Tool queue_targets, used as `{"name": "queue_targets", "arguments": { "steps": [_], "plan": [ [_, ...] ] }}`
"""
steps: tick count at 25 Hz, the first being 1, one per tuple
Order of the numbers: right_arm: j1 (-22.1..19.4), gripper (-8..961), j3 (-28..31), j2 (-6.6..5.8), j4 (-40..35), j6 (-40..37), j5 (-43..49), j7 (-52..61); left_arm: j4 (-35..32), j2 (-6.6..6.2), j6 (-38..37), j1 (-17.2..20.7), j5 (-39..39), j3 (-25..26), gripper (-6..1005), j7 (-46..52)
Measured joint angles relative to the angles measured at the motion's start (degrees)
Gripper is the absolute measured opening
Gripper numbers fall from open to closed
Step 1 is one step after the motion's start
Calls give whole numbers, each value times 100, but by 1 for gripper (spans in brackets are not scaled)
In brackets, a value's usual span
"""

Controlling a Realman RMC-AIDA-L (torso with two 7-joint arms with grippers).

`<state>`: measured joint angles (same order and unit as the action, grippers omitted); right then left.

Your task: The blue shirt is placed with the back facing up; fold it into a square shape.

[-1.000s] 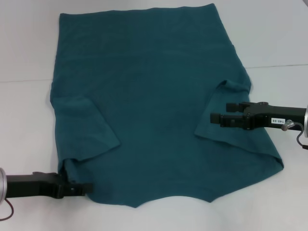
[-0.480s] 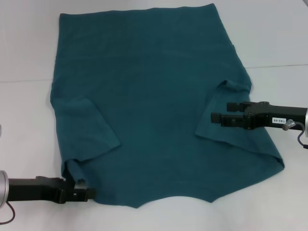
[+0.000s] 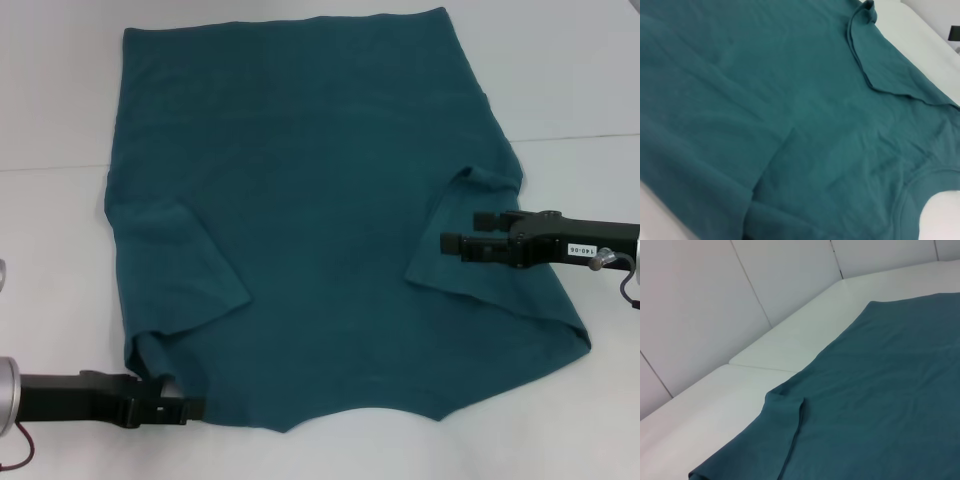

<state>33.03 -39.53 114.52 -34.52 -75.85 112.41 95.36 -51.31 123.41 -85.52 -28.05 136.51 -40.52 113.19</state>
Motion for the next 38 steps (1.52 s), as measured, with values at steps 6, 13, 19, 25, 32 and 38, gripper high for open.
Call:
{"name": "queue_targets", "arguments": {
  "steps": [6,13,19,25,32,38],
  "plan": [
    [-10,931,12,3,-8,-1,0,0,38,-8,92,-22,7,0,877,2],
    [-38,931,53,10,-11,-3,0,0,6,-20,56,-42,41,0,877,92],
    [-43,931,87,13,-11,-10,0,0,-5,-36,162,-105,281,4,877,337],
    [-42,931,105,13,-11,-10,0,0,-23,-69,403,-129,294,33,877,504],
    [-42,931,165,6,-15,-9,0,0,-23,-83,610,-195,283,50,877,624],
    [-44,931,210,9,-19,-9,0,-6,-29,-82,694,-157,297,25,877,723]
  ]
}}
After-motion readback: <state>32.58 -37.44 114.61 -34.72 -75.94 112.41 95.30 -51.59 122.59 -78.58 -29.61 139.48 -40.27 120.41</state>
